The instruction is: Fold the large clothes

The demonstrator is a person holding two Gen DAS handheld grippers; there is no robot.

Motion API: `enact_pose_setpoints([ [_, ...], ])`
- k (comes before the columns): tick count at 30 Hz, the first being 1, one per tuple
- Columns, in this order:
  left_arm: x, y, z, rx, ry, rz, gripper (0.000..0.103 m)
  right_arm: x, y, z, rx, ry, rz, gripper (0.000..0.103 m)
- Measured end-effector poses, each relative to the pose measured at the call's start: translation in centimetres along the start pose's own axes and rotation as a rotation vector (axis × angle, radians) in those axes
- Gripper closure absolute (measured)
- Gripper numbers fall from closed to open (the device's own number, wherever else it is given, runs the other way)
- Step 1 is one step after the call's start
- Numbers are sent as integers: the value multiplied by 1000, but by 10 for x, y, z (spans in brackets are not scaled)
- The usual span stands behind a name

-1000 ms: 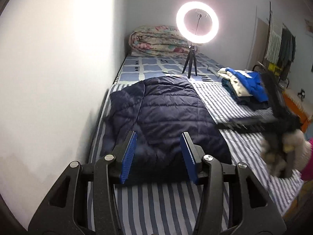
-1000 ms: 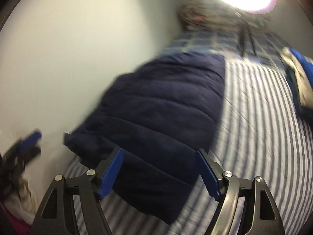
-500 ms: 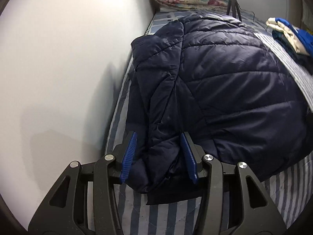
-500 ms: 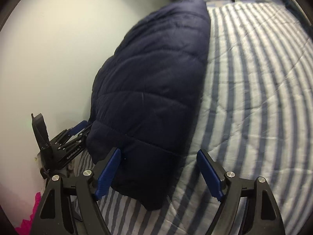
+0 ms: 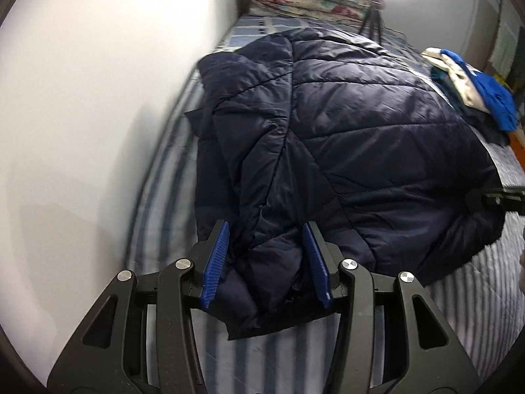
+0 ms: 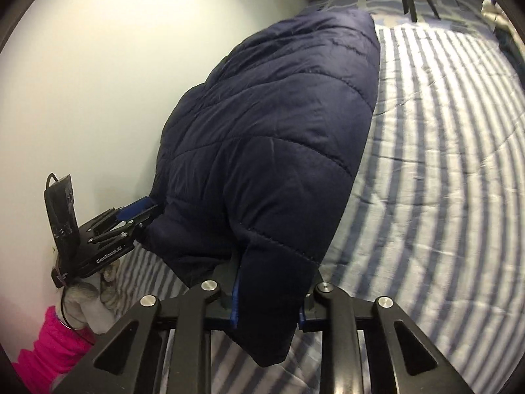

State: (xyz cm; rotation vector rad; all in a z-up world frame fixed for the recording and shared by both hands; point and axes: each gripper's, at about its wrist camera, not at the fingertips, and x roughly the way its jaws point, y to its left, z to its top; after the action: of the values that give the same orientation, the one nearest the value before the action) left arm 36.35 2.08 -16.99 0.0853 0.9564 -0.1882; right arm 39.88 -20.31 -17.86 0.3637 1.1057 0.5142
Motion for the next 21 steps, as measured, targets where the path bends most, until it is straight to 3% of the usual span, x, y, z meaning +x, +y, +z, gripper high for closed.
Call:
enact_pose_setpoints([
  [8, -21, -43, -27, 93, 48, -144, 54, -40, -15, -32, -60, 45, -75, 80],
  [9, -24, -49, -30, 116, 51, -146, 54, -40, -15, -35, -72, 56, -85, 78],
  [11, -30, -54, -31, 148, 45, -145, 54, -41, -18, -38, -81, 76, -127, 60],
  [12, -36, -55, -28, 157, 32, -139, 54, -47, -18, -37, -84, 76, -151, 58],
  [15, -59, -47, -13, 132, -42, -148, 54, -83, -13, -39, -113, -36, -188, 58],
  [18, -72, -40, 11, 104, -103, -147, 54, -107, -4, -25, -164, -187, -290, 48],
  [21, -64, -32, 39, 61, -130, -134, 54, -102, 3, -5, -169, -231, -301, 47],
])
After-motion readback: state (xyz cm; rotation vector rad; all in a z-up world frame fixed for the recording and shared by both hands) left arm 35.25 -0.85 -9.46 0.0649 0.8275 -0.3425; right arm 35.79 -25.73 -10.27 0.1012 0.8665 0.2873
